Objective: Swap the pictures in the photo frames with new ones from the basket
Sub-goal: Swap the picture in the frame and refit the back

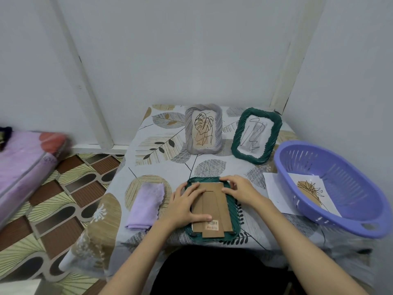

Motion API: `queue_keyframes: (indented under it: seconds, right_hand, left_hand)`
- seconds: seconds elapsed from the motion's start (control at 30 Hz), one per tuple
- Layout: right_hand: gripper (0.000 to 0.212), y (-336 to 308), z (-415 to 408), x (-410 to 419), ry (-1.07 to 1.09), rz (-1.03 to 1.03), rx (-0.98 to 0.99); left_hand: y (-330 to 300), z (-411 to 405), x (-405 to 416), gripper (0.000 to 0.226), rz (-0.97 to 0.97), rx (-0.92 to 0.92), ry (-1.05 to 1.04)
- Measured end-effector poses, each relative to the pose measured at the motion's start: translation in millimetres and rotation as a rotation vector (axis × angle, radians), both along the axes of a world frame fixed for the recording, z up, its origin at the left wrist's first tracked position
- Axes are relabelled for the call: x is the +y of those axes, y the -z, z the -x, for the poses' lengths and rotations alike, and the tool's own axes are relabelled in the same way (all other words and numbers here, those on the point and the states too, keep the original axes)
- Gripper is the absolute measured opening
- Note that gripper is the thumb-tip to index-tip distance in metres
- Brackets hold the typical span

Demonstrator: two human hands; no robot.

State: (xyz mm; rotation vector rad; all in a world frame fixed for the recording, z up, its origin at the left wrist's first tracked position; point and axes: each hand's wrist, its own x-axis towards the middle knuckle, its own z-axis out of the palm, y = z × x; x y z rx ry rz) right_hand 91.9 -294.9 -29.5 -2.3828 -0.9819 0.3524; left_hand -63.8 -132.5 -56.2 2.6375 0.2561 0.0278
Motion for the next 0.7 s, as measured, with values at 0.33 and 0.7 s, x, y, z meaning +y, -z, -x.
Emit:
queue_keyframes:
  seconds: [0.33, 0.7]
  right_hand:
    - [0.031, 8, 5, -6, 0.090, 0.057, -0.149]
    - [0.049, 12, 30, -7, 0.168, 0.134, -0.199]
  left_hand:
    - [-1, 1, 0, 0.085, 0.001, 0.014, 0.003]
    - [-2, 2, -2, 0.085, -0.003, 0.011, -0.008]
